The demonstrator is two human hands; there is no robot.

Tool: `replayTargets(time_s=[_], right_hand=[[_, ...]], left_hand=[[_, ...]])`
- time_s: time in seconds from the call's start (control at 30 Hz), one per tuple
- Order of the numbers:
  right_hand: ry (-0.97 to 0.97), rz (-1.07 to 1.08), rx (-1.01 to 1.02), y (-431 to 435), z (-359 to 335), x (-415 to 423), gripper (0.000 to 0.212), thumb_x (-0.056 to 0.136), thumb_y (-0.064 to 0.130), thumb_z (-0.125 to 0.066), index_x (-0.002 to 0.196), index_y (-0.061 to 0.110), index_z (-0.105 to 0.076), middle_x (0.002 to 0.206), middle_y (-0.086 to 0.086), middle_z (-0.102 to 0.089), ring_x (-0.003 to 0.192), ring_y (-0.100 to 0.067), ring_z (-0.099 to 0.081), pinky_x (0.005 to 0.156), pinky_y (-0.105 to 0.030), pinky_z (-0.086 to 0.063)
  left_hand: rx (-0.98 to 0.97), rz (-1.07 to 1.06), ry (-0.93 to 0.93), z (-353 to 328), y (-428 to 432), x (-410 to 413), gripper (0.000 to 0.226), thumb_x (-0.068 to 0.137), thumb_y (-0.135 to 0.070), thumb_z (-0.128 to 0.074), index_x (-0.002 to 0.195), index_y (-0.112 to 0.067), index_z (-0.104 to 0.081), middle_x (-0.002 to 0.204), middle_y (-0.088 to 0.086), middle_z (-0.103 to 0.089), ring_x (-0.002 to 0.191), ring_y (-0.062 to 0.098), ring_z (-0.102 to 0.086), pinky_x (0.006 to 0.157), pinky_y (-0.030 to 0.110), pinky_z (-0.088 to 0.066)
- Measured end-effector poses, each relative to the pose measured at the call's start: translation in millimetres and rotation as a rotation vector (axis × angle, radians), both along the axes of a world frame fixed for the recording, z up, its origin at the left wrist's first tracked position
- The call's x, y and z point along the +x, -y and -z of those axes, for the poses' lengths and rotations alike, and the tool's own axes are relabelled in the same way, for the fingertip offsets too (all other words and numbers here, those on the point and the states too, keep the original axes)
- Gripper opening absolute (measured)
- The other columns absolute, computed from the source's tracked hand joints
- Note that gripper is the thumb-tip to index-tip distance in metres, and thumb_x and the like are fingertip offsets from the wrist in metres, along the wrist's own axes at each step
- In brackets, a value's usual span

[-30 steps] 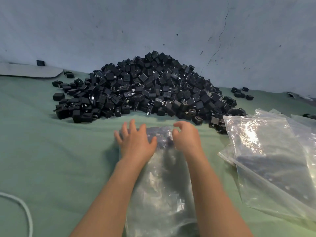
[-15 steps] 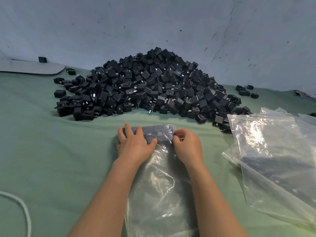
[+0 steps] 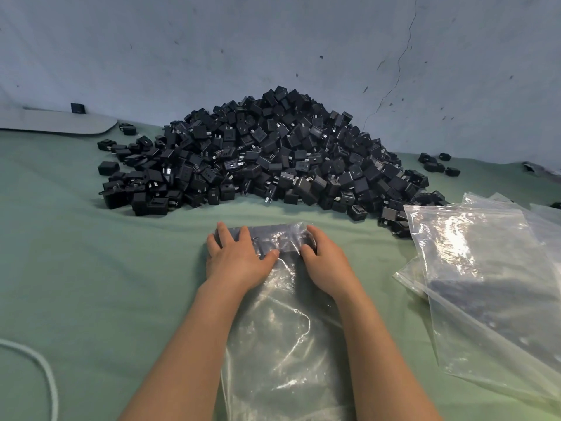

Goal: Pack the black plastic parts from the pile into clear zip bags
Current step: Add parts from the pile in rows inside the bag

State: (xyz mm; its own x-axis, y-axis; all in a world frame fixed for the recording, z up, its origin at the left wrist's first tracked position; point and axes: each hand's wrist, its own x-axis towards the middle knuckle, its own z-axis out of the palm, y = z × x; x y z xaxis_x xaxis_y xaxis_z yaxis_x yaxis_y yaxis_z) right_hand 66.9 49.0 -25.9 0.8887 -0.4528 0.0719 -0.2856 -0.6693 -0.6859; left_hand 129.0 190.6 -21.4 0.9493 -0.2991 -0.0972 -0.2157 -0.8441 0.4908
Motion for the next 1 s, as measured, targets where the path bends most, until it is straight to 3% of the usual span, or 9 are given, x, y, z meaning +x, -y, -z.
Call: replayTargets(time_s=[0.1, 0.17, 0.27, 0.33, 0.4, 0.5, 0.6, 0.87, 1.0], right_hand=[[0.021, 0.081, 0.001, 3, -5, -4, 0.053, 0.096, 0.020, -0.048, 0.146, 0.014, -0.035, 0.143, -0.008, -0.047, 0.130, -0.023, -0.044, 0.106, -0.034, -0.036], [0.029, 0.150, 0.008, 6, -8, -7, 0.044, 0.093, 0.018, -0.051, 0.136, 0.011, -0.049, 0.126, -0.007, -0.059, 0.116, -0.025, -0.054, 0.095, -0.036, -0.047], [-0.003, 0.151, -0.049, 7, -9, -7, 0.012, 0.089, 0.014, -0.054, 0.092, 0.013, -0.066, 0.083, 0.000, -0.064, 0.085, -0.025, -0.057, 0.060, -0.025, -0.041], [-0.006, 0.157, -0.059, 4, -9, -7, 0.012, 0.088, 0.015, -0.055, 0.084, 0.010, -0.066, 0.073, -0.002, -0.061, 0.075, -0.024, -0.054, 0.053, -0.026, -0.035], [0.003, 0.158, -0.053, 3, -9, -7, 0.014, 0.088, 0.019, -0.058, 0.086, 0.009, -0.067, 0.078, -0.005, -0.064, 0.076, -0.023, -0.055, 0.057, -0.028, -0.037], [0.020, 0.173, -0.022, 2, -7, -5, 0.020, 0.090, 0.026, -0.061, 0.102, 0.013, -0.068, 0.097, -0.003, -0.068, 0.093, -0.022, -0.059, 0.074, -0.028, -0.043], [0.028, 0.189, -0.008, 3, -4, -4, 0.032, 0.090, 0.030, -0.063, 0.117, 0.013, -0.061, 0.110, -0.002, -0.065, 0.103, -0.020, -0.058, 0.086, -0.029, -0.043], [0.057, 0.180, -0.061, 1, 4, 0, 0.036, 0.086, 0.034, -0.068, 0.116, 0.015, -0.058, 0.105, 0.001, -0.061, 0.101, -0.019, -0.057, 0.082, -0.030, -0.043], [0.110, 0.197, -0.071, -1, 9, 1, 0.043, 0.087, 0.034, -0.067, 0.124, 0.014, -0.057, 0.114, -0.001, -0.062, 0.106, -0.020, -0.057, 0.089, -0.030, -0.043]], left_hand=[[-0.053, -0.014, -0.015, -2, -5, 1, 0.084, 0.088, -0.061, -0.048, 0.151, -0.021, -0.010, 0.156, 0.008, 0.021, 0.144, 0.034, 0.006, 0.114, 0.046, -0.018], [-0.105, -0.043, -0.034, -2, -11, 1, 0.086, 0.087, -0.059, -0.050, 0.151, -0.019, -0.008, 0.157, 0.010, 0.019, 0.145, 0.034, 0.002, 0.114, 0.045, -0.018], [-0.176, -0.053, -0.008, 3, -24, 2, 0.080, 0.088, -0.051, -0.055, 0.147, -0.011, -0.019, 0.156, 0.015, -0.012, 0.142, 0.033, -0.019, 0.114, 0.042, -0.024], [-0.228, -0.017, 0.027, 6, -30, 2, 0.069, 0.090, -0.041, -0.057, 0.143, -0.008, -0.029, 0.146, 0.011, -0.036, 0.134, 0.029, -0.035, 0.109, 0.042, -0.032], [-0.259, -0.005, 0.039, 5, -33, 0, 0.058, 0.091, -0.033, -0.056, 0.139, -0.008, -0.035, 0.138, 0.009, -0.045, 0.126, 0.027, -0.044, 0.105, 0.040, -0.037], [-0.288, 0.001, 0.064, 4, -35, -2, 0.046, 0.091, -0.026, -0.057, 0.131, -0.008, -0.042, 0.131, 0.009, -0.049, 0.120, 0.027, -0.048, 0.100, 0.035, -0.039], [-0.293, -0.004, 0.078, 6, -35, -2, 0.050, 0.091, -0.026, -0.058, 0.135, -0.008, -0.040, 0.135, 0.008, -0.048, 0.123, 0.027, -0.046, 0.102, 0.037, -0.038], [-0.282, -0.040, 0.150, 11, -32, -5, 0.049, 0.092, -0.029, -0.056, 0.134, -0.007, -0.042, 0.130, 0.008, -0.050, 0.119, 0.026, -0.048, 0.100, 0.039, -0.040], [-0.321, -0.068, 0.161, 12, -30, -6, 0.052, 0.092, -0.029, -0.057, 0.136, -0.007, -0.040, 0.142, 0.011, -0.037, 0.127, 0.026, -0.042, 0.103, 0.038, -0.038]])
